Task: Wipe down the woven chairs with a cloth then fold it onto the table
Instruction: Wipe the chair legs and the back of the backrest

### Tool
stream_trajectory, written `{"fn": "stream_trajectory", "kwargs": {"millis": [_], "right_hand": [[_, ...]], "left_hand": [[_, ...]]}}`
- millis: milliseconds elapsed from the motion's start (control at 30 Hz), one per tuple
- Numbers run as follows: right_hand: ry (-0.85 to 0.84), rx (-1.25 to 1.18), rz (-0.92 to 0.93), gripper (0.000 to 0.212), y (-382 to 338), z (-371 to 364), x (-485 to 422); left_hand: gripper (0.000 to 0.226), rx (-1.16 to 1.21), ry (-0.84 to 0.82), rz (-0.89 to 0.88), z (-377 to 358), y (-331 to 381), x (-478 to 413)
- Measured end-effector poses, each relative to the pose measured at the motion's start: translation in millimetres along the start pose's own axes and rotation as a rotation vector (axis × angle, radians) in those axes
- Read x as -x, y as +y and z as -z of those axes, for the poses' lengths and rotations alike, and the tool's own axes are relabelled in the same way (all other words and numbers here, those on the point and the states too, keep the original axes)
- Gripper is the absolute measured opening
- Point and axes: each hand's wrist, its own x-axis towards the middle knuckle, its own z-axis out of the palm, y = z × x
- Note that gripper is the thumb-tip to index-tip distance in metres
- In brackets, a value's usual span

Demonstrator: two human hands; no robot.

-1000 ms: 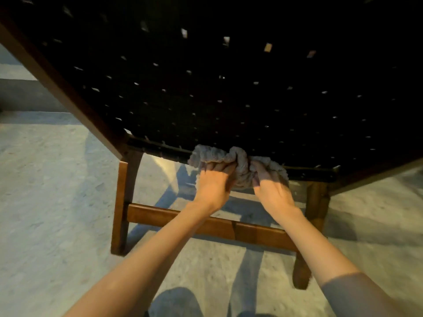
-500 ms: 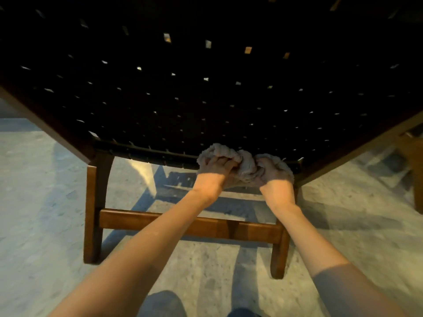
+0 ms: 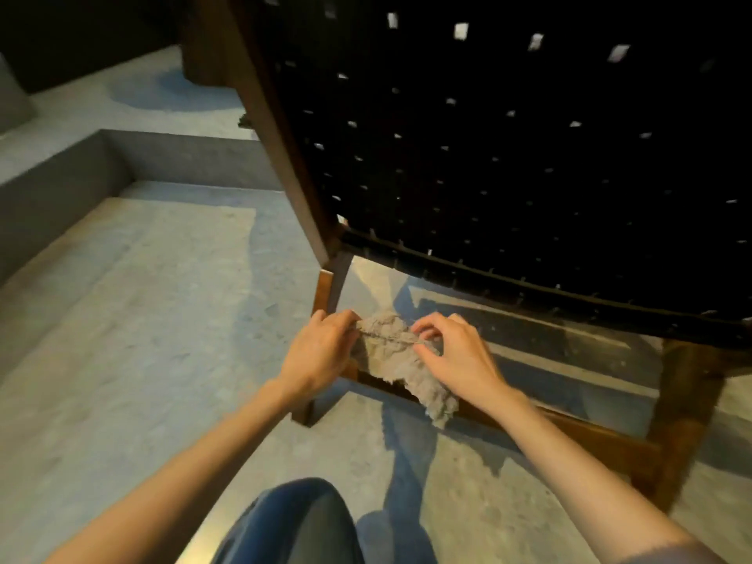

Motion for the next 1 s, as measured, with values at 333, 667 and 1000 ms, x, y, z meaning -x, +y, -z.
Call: {"fn": "stream_trajectory", "kwargs": {"millis": [333, 667, 1000], "right_hand": [[0.252, -0.332, -0.223, 0.013, -57.5, -102.6, -86.4], [0.232, -0.507, -0.214, 0.026, -59.4, -141.4, -139.1], [0.190, -0.459, -0.260, 0.033, -37.8, -189.2, -117.1]], "left_hand": [[0.022, 0.161, 0.267, 0.399, 10.8, -85.4, -29.6], [0.048, 0.850, 0.107, 0.332, -37.2, -101.3, -77.1], [0.033, 0.841, 0.189, 0.344, -80.4, -123.9, -39.1]]}}
